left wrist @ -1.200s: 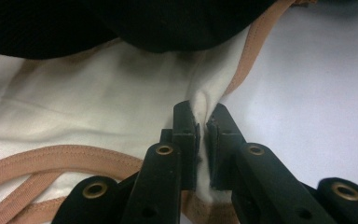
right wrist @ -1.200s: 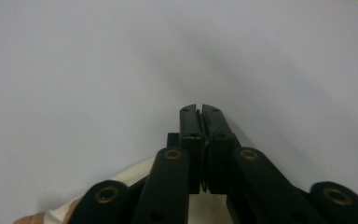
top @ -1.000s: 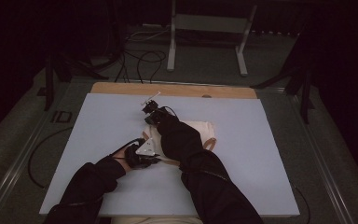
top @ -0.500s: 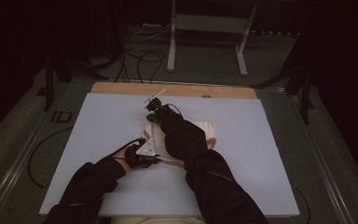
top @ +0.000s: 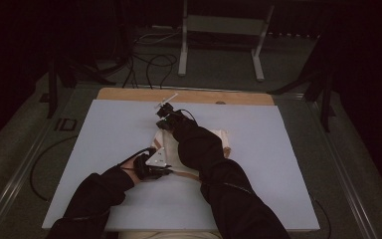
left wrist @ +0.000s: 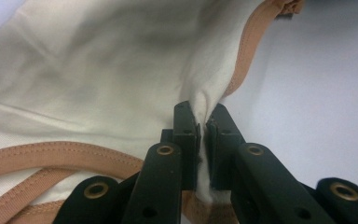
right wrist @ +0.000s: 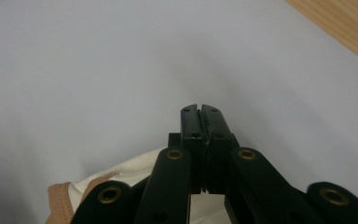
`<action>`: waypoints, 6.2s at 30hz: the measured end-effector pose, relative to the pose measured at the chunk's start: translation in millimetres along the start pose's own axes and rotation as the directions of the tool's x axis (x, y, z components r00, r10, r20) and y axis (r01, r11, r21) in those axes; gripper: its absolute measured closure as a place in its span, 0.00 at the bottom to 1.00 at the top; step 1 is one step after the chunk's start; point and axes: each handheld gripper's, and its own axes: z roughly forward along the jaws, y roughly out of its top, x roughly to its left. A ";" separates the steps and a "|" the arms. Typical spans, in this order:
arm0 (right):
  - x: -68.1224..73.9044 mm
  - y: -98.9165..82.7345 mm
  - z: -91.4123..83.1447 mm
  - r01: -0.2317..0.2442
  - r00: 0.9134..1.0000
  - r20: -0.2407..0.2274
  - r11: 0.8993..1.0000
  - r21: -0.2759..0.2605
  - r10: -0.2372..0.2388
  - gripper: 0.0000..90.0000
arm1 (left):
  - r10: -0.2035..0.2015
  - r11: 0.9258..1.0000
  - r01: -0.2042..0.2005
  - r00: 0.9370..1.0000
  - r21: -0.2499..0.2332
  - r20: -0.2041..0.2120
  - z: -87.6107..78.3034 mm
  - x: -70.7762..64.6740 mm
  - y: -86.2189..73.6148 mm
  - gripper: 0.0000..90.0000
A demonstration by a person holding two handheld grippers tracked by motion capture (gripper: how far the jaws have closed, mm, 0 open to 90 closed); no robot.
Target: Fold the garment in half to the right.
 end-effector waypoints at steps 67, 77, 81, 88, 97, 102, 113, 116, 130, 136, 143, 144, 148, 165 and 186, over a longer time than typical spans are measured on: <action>-50.6 -63.7 -114.9 -0.107 0.991 0.059 0.979 -0.173 0.119 0.99 | 0.237 0.960 -0.251 0.964 0.123 0.117 5.2 -9.7 94.3 0.94; -59.7 -86.4 -116.6 -0.135 0.988 0.047 0.973 -0.188 0.147 0.99 | 0.232 0.958 -0.252 0.961 0.134 0.149 19.2 -12.9 100.8 0.94; -65.3 -97.7 -118.5 -0.153 0.985 0.045 0.969 -0.196 0.165 0.99 | 0.234 0.956 -0.258 0.958 0.141 0.164 26.9 -13.9 104.4 0.94; -70.8 -111.9 -123.6 -0.165 0.983 0.049 0.967 -0.196 0.177 0.99 | 0.243 0.947 -0.275 0.952 0.166 0.188 35.4 -15.9 110.3 0.94; -70.8 -125.7 -126.8 -0.177 0.980 0.053 0.964 -0.200 0.191 0.99 | 0.264 0.927 -0.311 0.938 0.209 0.225 43.3 -17.7 116.1 0.94; -72.6 -131.9 -125.8 -0.193 0.977 0.056 0.961 -0.196 0.208 0.99 | 0.269 0.922 -0.321 0.934 0.218 0.235 47.7 -18.8 118.5 0.93; -79.1 -143.8 -126.2 -0.212 0.971 0.064 0.957 -0.200 0.229 0.99 | 0.265 0.921 -0.323 0.930 0.219 0.255 56.9 -17.9 124.5 0.93; -80.1 -145.9 -126.0 -0.218 0.970 0.059 0.955 -0.201 0.234 0.99 | 0.265 0.920 -0.324 0.929 0.221 0.259 59.3 -18.3 124.6 0.93; -87.6 -158.4 -117.6 -0.242 0.963 0.073 0.953 -0.182 0.258 0.99 | 0.247 0.929 -0.306 0.931 0.209 0.268 71.1 -18.4 128.3 0.91; -92.7 -162.9 -117.4 -0.250 0.960 0.080 0.952 -0.179 0.267 0.98 | 0.232 0.937 -0.290 0.934 0.196 0.271 74.6 -18.2 131.3 0.88; -94.1 -163.7 -118.2 -0.271 0.954 0.080 0.945 -0.183 0.289 0.69 | 0.223 0.950 -0.272 0.936 0.156 0.274 75.1 -21.7 133.6 0.72; -94.0 -162.1 -120.0 -0.281 0.951 0.076 0.941 -0.189 0.299 0.61 | 0.223 0.955 -0.265 0.939 0.135 0.263 72.1 -22.8 134.8 0.70; -94.9 -159.2 -123.0 -0.280 0.950 0.087 0.942 -0.187 0.300 0.54 | 0.218 0.962 -0.253 0.940 0.107 0.261 66.7 -22.8 137.3 0.66; -87.8 -149.1 -134.2 -0.271 0.956 0.065 0.944 -0.187 0.287 0.43 | 0.156 0.987 -0.162 0.972 0.020 0.173 16.4 -13.5 135.1 0.22; -39.7 -160.0 -126.8 -0.287 0.956 0.043 0.955 -0.070 0.291 0.45 | -0.171 0.983 0.172 0.985 -0.058 0.022 -38.5 -3.9 20.4 0.01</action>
